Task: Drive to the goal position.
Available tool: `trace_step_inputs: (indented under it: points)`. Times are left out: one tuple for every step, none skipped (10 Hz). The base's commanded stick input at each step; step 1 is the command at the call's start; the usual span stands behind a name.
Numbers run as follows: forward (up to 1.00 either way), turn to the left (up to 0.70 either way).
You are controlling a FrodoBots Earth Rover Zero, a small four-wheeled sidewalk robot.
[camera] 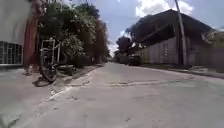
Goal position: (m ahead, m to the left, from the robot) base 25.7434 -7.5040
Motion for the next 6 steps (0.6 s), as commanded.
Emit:
trace_step_inputs:
  points:
    - [0.09,0.00]
    - [0.12,0.00]
    - [0.14,0.00]
    - [0.14,0.00]
    - [0.15,0.00]
    - [0.12,0.00]
